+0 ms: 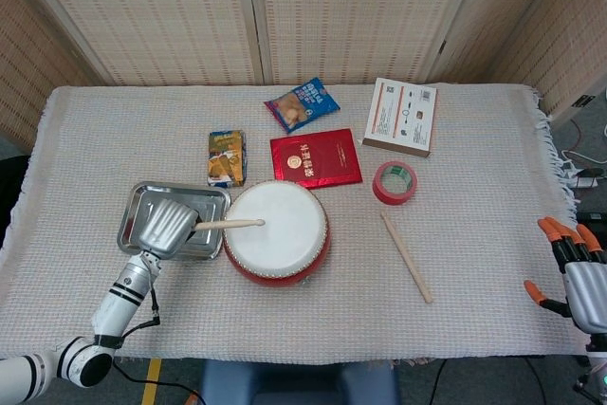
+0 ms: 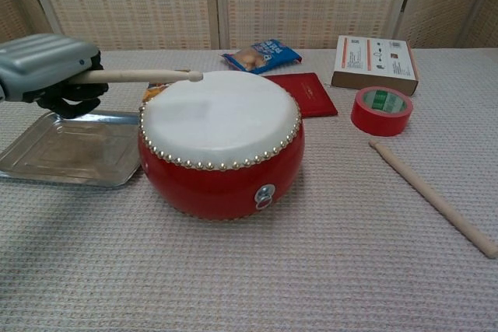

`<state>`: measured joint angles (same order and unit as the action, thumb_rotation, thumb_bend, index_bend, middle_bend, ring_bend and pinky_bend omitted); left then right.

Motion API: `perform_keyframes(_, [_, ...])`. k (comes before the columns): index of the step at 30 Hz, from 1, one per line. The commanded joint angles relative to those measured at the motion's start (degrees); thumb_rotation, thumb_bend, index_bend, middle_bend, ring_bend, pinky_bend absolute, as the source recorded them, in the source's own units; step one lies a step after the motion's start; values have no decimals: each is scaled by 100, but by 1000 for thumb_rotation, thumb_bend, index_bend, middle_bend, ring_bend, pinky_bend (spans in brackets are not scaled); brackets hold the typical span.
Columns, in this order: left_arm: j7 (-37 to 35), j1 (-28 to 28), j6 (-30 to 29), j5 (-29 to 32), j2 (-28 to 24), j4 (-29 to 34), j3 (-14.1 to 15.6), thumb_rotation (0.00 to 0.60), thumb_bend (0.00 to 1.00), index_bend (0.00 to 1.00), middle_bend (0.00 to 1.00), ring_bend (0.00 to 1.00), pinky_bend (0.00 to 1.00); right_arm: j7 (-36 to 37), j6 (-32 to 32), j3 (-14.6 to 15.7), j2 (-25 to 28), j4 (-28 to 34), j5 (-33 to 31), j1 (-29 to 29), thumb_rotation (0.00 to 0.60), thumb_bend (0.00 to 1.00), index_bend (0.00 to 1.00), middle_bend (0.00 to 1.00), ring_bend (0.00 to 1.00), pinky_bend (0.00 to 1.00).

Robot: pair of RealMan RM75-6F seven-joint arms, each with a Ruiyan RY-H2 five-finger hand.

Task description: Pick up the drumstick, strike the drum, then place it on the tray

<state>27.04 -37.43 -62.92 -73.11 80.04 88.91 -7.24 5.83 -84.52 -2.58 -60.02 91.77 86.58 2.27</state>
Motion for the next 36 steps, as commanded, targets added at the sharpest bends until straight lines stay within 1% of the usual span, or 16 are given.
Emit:
perform_keyframes(1, [498,-116,376,94,-95,-62,212,600,492,1000,1000,975,1000,-2,-12,7,11,6,15,-4,600,245,0,50,0,0])
perform_keyframes(3, [693,-161,505,220,-165,18,242,600,493,1000,1000,975,1000,-12,-44,11,23,23,37,-15,600,245,0,50,0,0])
perform_keyframes(7, [724,-181,508,314,-286,207,197,600,493,1000,1000,975,1000,-19,-106,24,29,48,68,-46,600,245,0,50,0,0])
perform_keyframes(8, [625,-169,455,303,-312,248,151,600,493,1000,1000,974,1000,-19,-117,32,32,52,78,-53,600,246,0,50,0,0])
perform_keyframes(11, [-45,-56,136,302,-378,348,-141,600,493,1000,1000,971,1000,-20,-165,48,44,65,106,-81,600,246,0,50,0,0])
perform_keyframes(14, [-693,16,-65,273,-399,211,-374,600,493,1000,1000,970,1000,-30,-224,47,73,91,128,-106,600,246,0,50,0,0])
perform_keyframes(18, [-1191,4,7,307,-350,-280,-479,600,490,1000,1000,963,1000,-63,-338,19,147,125,148,-142,600,245,0,50,0,0])
perform_keyframes(19, [-1299,-9,34,291,-305,-498,-483,600,490,1000,1000,961,1000,-66,-386,6,168,137,153,-158,600,245,0,50,0,0])
perform_keyframes(23, [-1486,-56,203,239,-64,-1314,-380,600,489,1000,1000,955,1000,-71,-430,8,194,156,169,-182,600,246,0,50,0,0])
perform_keyframes(27, [-1936,-172,629,323,182,-2043,-367,600,488,1000,1000,946,1000,-42,-360,18,165,140,144,-165,600,246,0,50,0,0])
perform_keyframes(31, [-2156,-318,908,233,496,-2850,-298,600,484,1000,1000,938,999,-46,-322,14,131,124,148,-140,600,246,0,50,0,0])
perform_keyframes(33, [-2276,-391,996,155,665,-3218,-267,600,476,1000,1000,930,992,-66,-299,10,124,134,137,-127,600,245,0,50,0,0])
perform_keyframes(36, [-2458,-480,1191,92,861,-3641,-219,600,468,1000,993,911,954,-93,-273,1,116,154,110,-117,600,246,0,50,0,0])
